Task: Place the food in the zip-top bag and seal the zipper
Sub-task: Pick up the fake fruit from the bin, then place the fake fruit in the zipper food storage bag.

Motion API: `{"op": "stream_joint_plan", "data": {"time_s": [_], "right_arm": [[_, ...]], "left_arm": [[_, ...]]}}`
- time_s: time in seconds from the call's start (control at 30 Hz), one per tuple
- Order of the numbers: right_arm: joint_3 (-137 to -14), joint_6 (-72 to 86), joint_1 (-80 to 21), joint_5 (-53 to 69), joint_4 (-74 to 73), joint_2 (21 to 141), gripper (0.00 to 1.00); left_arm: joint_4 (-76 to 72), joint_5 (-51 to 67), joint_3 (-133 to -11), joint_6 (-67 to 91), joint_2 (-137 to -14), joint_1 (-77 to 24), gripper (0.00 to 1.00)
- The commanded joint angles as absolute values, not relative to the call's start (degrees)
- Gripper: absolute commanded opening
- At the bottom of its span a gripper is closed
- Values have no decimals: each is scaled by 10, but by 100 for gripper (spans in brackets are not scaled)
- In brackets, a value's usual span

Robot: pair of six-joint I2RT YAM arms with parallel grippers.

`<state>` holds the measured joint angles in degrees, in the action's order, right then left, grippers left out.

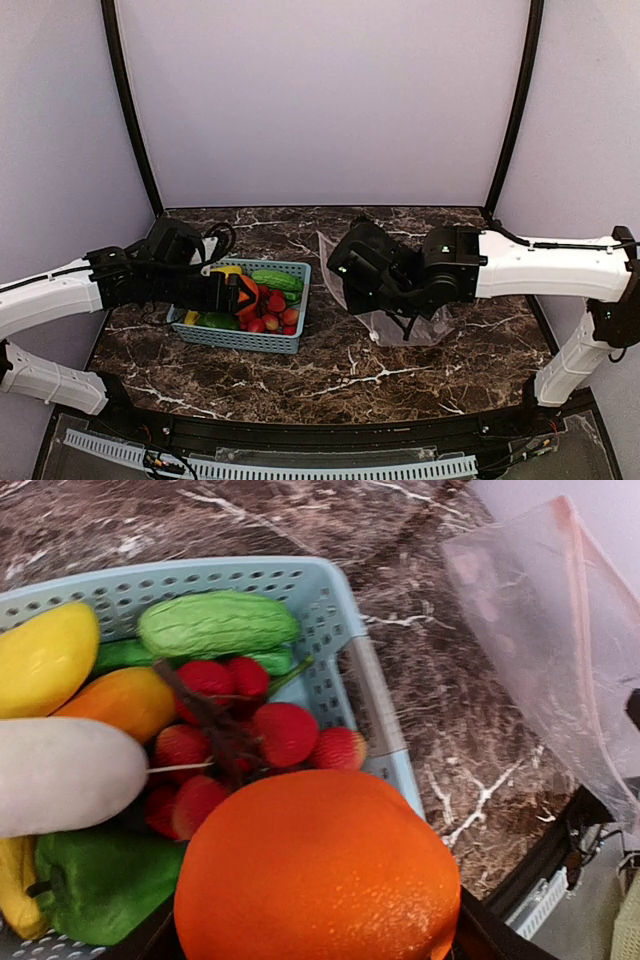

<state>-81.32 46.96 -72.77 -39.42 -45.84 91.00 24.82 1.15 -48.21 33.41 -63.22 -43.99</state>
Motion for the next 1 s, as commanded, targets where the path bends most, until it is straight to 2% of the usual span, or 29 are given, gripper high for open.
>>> {"op": "stream_joint_plan", "data": {"time_s": [0.0, 0.27, 0.47, 0.83, 0.97], "right_arm": [[-796, 452, -733, -395, -420, 880, 0], [-788, 441, -733, -385, -407, 866, 0], [-776, 443, -733, -376, -399, 853, 0], [-754, 419, -733, -350, -349, 814, 0], [-749, 418, -733, -347, -342, 810, 0]], "left_arm": [[173, 132, -533, 317, -645, -462, 69], [20, 193, -632, 342, -738, -540, 68], [-88, 192, -619, 369, -756, -543, 68], [-142, 159, -580, 390, -796, -544, 69], [-112, 152, -594, 394, -819, -544, 69]]}}
